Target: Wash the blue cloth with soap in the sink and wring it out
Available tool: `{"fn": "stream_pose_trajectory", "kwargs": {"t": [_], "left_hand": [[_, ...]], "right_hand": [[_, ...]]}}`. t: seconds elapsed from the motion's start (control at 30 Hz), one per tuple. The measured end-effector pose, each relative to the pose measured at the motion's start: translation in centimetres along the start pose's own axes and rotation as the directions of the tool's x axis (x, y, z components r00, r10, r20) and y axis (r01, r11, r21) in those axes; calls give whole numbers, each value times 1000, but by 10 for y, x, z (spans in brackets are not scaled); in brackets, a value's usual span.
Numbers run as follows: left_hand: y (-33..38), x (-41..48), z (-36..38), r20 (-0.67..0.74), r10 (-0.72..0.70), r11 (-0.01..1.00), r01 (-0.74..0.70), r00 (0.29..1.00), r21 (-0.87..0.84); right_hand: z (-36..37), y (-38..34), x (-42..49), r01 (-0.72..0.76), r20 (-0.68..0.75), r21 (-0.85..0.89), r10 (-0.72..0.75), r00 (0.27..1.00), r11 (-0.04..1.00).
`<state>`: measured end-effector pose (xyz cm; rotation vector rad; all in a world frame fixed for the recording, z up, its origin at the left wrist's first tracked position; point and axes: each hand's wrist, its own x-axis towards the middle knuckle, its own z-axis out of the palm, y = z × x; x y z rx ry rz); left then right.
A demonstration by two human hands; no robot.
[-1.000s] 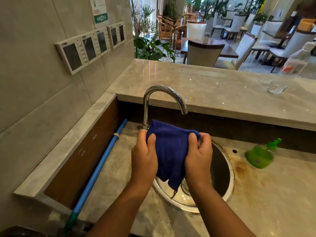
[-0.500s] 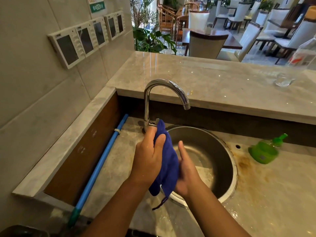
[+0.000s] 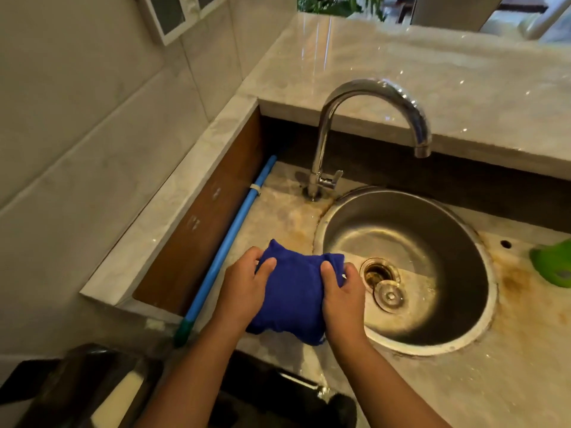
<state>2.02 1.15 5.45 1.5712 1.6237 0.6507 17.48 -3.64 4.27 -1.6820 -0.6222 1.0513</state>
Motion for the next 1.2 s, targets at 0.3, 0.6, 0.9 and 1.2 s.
{"fn": "stream_pose_trajectory", "kwargs": {"t": [0.3, 0.6, 0.9, 1.2], "left_hand": [[-54, 10, 2, 40, -28, 878, 5, 999, 479], [-81, 2, 54, 450, 179, 666, -445, 875, 599], [-101, 8, 42, 454, 187, 587, -469, 871, 660], [-64, -2, 26, 383, 116, 802, -314, 916, 508]], "right_hand": [[-1, 40, 16, 268, 144, -722, -240, 960, 638], [-10, 92, 10, 589, 564, -800, -190, 803, 112], [7, 100, -1, 544, 525, -834, -169, 834, 93], [-111, -43, -28, 413, 229, -680, -360, 904, 605]]}}
